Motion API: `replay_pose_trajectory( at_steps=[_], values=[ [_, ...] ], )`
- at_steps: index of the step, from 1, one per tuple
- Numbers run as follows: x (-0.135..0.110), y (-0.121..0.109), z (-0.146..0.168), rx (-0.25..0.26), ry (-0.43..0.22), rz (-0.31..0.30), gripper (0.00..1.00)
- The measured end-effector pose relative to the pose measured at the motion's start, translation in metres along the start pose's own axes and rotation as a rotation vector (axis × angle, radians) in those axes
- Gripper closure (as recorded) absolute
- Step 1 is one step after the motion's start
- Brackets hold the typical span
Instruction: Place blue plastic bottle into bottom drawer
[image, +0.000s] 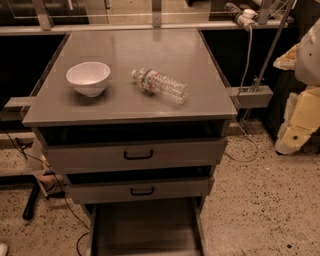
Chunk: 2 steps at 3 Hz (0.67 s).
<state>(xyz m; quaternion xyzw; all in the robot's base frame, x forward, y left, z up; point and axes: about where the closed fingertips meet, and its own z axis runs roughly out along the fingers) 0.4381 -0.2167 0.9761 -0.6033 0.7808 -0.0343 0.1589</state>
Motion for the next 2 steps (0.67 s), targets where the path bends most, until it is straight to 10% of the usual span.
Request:
replay_pose_trajectory(
  at_steps=[2],
  values=[
    [-0.034, -0.017, 0.005, -0.023, -0.042, 0.023, 0.00]
  ],
)
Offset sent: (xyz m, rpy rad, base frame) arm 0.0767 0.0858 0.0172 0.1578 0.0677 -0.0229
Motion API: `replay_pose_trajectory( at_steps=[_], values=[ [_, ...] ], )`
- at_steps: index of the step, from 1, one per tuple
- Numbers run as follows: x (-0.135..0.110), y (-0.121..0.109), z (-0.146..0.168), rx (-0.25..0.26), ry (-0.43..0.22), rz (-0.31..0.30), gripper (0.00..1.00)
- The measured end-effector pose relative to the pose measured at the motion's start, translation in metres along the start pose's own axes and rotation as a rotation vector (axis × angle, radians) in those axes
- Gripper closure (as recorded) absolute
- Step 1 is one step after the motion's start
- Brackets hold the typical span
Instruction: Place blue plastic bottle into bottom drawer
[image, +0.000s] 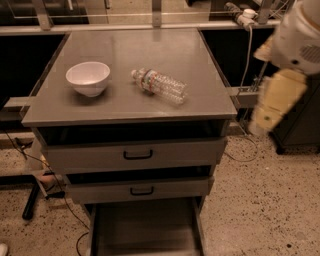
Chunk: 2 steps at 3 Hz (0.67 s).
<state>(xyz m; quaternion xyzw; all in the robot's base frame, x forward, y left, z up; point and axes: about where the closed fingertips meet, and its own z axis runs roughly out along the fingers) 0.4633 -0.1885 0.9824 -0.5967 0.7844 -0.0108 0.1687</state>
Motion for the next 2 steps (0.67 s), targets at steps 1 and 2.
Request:
replay_pose_trajectory(
  at_steps=[1, 2],
  values=[
    [-0.058, -0.028, 0.020, -0.051, -0.030, 0.018, 0.00],
    [-0.120, -0.055, 0.037, -0.061, -0.060, -0.002, 0.00]
  ],
)
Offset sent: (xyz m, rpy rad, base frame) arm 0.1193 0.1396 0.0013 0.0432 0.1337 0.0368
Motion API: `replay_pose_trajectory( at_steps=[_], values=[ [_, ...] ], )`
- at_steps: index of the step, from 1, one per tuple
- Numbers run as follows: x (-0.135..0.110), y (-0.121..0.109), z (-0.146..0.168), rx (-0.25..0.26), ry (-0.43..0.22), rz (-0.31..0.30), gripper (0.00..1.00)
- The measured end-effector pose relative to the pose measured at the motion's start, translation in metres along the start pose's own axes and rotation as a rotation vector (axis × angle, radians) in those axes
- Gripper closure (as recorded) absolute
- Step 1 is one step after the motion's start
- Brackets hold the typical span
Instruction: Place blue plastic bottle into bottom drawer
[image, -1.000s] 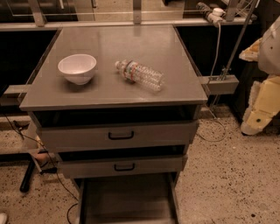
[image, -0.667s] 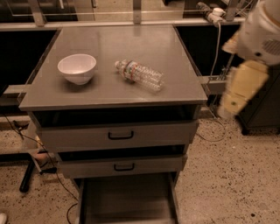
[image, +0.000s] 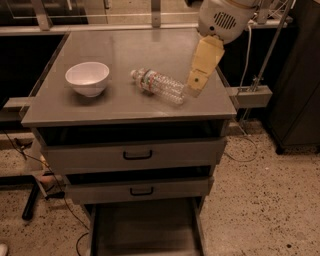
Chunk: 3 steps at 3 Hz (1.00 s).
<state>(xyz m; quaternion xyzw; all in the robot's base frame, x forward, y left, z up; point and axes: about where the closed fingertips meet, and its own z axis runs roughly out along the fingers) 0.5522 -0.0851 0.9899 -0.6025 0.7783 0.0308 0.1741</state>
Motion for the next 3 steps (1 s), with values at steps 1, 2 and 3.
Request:
replay_pose_trajectory(
  at_steps=[1, 2, 3],
  values=[
    [0.000, 0.000, 0.000, 0.000, 0.000, 0.000, 0.00],
    [-0.017, -0.017, 0.024, -0.012, -0.039, 0.041, 0.00],
    [-0.034, -0.049, 0.058, -0.026, -0.051, 0.110, 0.00]
  ],
)
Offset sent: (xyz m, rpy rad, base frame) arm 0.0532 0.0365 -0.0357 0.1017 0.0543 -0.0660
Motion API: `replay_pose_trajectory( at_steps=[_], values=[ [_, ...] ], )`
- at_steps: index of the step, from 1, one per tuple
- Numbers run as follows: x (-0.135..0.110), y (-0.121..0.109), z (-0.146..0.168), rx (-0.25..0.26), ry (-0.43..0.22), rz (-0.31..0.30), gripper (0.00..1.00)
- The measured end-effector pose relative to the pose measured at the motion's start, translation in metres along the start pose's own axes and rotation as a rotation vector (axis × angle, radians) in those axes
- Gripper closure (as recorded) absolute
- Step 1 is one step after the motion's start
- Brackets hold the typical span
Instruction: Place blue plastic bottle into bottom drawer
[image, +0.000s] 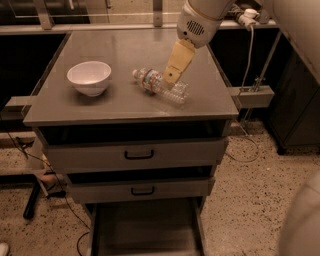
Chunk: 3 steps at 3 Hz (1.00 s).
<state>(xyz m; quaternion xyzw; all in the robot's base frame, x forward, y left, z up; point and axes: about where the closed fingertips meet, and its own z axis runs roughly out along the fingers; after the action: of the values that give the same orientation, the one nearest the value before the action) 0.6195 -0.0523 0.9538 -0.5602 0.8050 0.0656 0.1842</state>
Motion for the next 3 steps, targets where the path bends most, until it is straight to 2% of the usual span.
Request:
replay_pose_trajectory(
  at_steps=[1, 2, 3],
  values=[
    [-0.008, -0.028, 0.027, -0.011, 0.004, 0.065, 0.00],
    [-0.009, -0.041, 0.057, -0.035, 0.022, 0.124, 0.00],
    [-0.008, -0.041, 0.086, -0.067, 0.050, 0.165, 0.00]
  ],
)
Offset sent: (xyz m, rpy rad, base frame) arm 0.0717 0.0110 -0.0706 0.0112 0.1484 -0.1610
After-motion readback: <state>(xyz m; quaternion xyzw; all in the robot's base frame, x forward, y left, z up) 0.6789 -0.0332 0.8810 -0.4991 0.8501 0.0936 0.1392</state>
